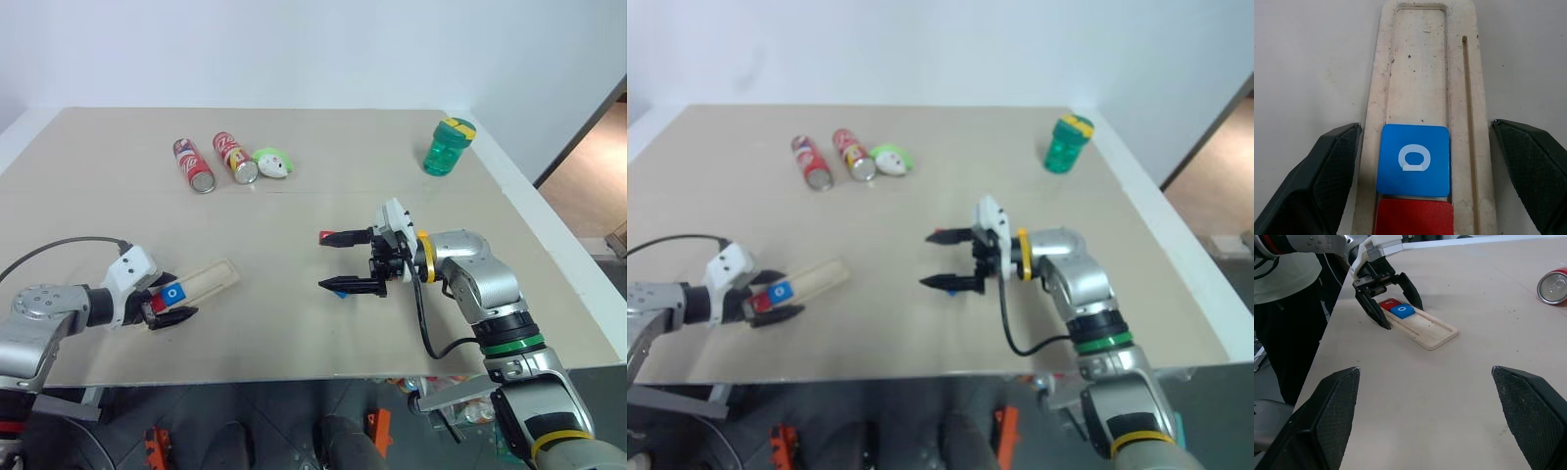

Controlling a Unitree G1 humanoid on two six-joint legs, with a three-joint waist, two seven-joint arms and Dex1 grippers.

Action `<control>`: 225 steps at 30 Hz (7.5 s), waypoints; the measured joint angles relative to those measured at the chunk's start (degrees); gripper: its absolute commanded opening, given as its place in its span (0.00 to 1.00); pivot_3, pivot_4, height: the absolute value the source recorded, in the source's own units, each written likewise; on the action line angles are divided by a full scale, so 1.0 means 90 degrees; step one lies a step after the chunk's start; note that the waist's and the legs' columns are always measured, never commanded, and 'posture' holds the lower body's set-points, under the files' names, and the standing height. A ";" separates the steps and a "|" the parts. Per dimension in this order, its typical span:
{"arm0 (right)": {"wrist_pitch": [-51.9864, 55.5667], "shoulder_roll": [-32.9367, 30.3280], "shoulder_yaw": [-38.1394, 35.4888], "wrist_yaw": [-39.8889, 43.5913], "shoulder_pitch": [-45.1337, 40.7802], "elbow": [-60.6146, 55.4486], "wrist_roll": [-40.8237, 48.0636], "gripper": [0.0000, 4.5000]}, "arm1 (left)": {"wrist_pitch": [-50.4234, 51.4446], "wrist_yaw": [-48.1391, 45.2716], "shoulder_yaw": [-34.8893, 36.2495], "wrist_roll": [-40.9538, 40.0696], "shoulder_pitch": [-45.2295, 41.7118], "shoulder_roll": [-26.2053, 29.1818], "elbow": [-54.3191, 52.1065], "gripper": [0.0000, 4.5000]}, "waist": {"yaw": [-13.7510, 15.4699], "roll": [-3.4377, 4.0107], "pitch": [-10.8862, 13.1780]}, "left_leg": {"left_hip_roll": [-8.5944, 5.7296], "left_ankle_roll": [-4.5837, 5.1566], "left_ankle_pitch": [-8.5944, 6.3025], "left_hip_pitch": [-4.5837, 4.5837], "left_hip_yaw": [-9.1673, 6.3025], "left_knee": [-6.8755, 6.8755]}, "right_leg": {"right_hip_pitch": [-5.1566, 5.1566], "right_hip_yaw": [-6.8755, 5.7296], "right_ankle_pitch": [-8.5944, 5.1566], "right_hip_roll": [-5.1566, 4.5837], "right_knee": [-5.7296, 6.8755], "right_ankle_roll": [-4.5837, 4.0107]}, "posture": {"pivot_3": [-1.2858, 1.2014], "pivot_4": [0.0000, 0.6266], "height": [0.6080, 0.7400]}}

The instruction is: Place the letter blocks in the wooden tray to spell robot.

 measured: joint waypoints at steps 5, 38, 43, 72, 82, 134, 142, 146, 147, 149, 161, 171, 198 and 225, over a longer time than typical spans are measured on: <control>-0.0028 0.0009 0.0000 0.0002 -0.0001 0.0002 -0.0015 0.99 | -0.0134 -0.0076 -0.0083 0.0032 -0.0108 0.0011 0.0215 1.00 | -0.0008 0.0006 -0.0004 | 0.0008 0.0009 0.0010 0.0005 0.0004 0.0000 | 0.0000 0.0001 0.0013 0.0005 0.0000 -0.0018 | 0.52 0.24 1.00; -0.0427 -0.0187 -0.0061 -0.0103 0.0183 0.0264 -0.0241 1.00 | -0.0933 -0.1325 -0.2323 0.1477 -0.2760 -0.1201 0.0890 0.71 | 0.0230 0.0031 -0.0009 | -0.0042 0.0005 -0.0001 -0.0052 -0.0005 0.0028 | -0.0009 0.0016 0.0001 -0.0018 -0.0009 0.0043 | 0.52 0.24 1.00; -0.0412 -0.0266 -0.0094 -0.0225 0.0321 0.0079 -0.0238 1.00 | -0.1192 -0.1550 -0.2655 0.1764 -0.3411 -0.1787 0.1583 0.71 | 0.0249 0.0032 -0.0008 | -0.0044 0.0005 0.0000 -0.0057 -0.0010 0.0051 | -0.0002 0.0016 0.0005 -0.0018 -0.0010 0.0065 | 0.52 0.24 1.00; -0.0276 -0.0677 -0.0356 -0.0552 0.0460 0.0058 -0.0209 1.00 | -0.0844 -0.1873 -0.2217 0.1634 -0.4081 -0.1977 0.1611 0.98 | 0.0193 0.0036 -0.0002 | -0.0043 0.0007 0.0001 -0.0083 -0.0031 0.0061 | -0.0017 0.0007 0.0007 -0.0016 -0.0009 0.0085 | 0.52 0.24 1.00; -0.1370 -0.1613 -0.0245 0.0163 -0.0296 0.2290 -0.1177 1.00 | 0.0306 -0.0949 -0.0870 -0.0133 -0.1178 -0.2170 -0.1494 0.98 | 0.0164 0.0048 -0.0001 | -0.0041 0.0026 -0.0021 -0.0085 -0.0046 0.0056 | -0.0014 -0.0006 0.0000 -0.0017 -0.0007 0.0043 | 0.52 0.24 1.00; 0.0852 -0.0524 -0.0262 -0.1514 0.0606 -0.0627 -0.1366 0.27 | 0.0228 0.2096 -0.0424 -0.0222 0.1177 -0.2367 -0.3262 1.00 | 0.0060 0.0046 0.0011 | -0.0021 0.0009 -0.0013 0.0020 -0.0043 0.0047 | 0.0072 -0.0006 -0.0026 -0.0007 -0.0017 0.0025 | 0.52 0.24 1.00; 0.0338 0.0432 0.0992 -0.1115 -0.0270 0.0110 -0.1631 0.27 | -0.0231 0.2539 -0.0169 -0.0042 0.1529 -0.2579 -0.3240 1.00 | 0.0112 0.0042 0.0011 | -0.0025 -0.0012 -0.0026 -0.0002 -0.0047 0.0038 | 0.0060 -0.0014 -0.0038 -0.0013 -0.0019 0.0043 | 0.52 0.24 1.00; -0.0032 0.0649 0.1230 -0.1074 -0.0329 0.0694 -0.1856 0.27 | -0.0236 0.2736 -0.0139 -0.0103 0.1528 -0.2700 -0.3241 1.00 | 0.0160 0.0042 0.0012 | -0.0031 -0.0020 -0.0031 -0.0010 -0.0045 0.0039 | 0.0053 -0.0012 -0.0036 -0.0018 -0.0019 0.0046 | 0.52 0.24 1.00; -0.0154 0.0752 0.1262 -0.1079 -0.0394 0.0919 -0.1912 0.27 | -0.0236 0.2750 -0.0132 -0.0110 0.1529 -0.2715 -0.3241 1.00 | 0.0160 0.0042 0.0012 | -0.0031 -0.0020 -0.0031 -0.0010 -0.0043 0.0039 | 0.0051 -0.0011 -0.0036 -0.0017 -0.0019 0.0047 | 0.52 0.24 1.00; -0.0323 0.0920 0.1287 -0.1096 -0.0585 0.1189 -0.2010 0.27 | -0.0236 0.2766 -0.0135 -0.0115 0.1532 -0.2745 -0.3242 1.00 | 0.0155 0.0042 0.0012 | -0.0026 -0.0020 -0.0031 -0.0011 -0.0040 0.0039 | 0.0048 -0.0011 -0.0035 -0.0015 -0.0019 0.0047 | 0.52 0.24 1.00; -0.0938 0.1397 0.1325 -0.1117 -0.0991 0.2072 -0.2312 0.27 | -0.0227 0.2915 -0.0171 -0.0109 0.1650 -0.2810 -0.3334 1.00 | 0.0153 0.0042 0.0012 | -0.0007 -0.0020 -0.0031 -0.0009 -0.0035 0.0038 | 0.0041 -0.0021 -0.0032 -0.0005 -0.0016 0.0037 | 0.52 0.24 1.00; -0.1228 0.1565 0.1328 -0.1058 -0.1239 0.2567 -0.2434 0.27 | -0.0218 0.2993 -0.0177 -0.0094 0.1716 -0.2809 -0.3411 1.00 | 0.0149 0.0042 0.0012 | 0.0004 -0.0021 -0.0031 -0.0008 -0.0017 0.0037 | 0.0032 -0.0021 -0.0024 -0.0005 -0.0016 0.0024 | 0.52 0.24 1.00; -0.0970 0.1562 0.1275 -0.0793 -0.1279 0.2555 -0.2419 0.99 | 0.0299 0.2896 -0.0198 -0.0615 0.1662 -0.2865 -0.3422 1.00 | 0.0149 0.0042 0.0011 | 0.0010 -0.0024 -0.0033 -0.0008 0.0003 0.0027 | 0.0018 -0.0013 -0.0022 -0.0004 -0.0016 0.0018 | 0.52 0.24 1.00; 0.0862 0.2364 -0.0073 -0.4060 0.0300 0.0317 -0.1635 0.01 | 0.0406 0.2967 -0.0042 -0.1028 0.1821 -0.2932 -0.3427 1.00 | 0.0124 0.0040 0.0010 | 0.0014 -0.0029 -0.0036 -0.0042 0.0003 0.0024 | -0.0018 -0.0007 -0.0022 0.0002 -0.0015 0.0020 | 0.52 0.24 1.00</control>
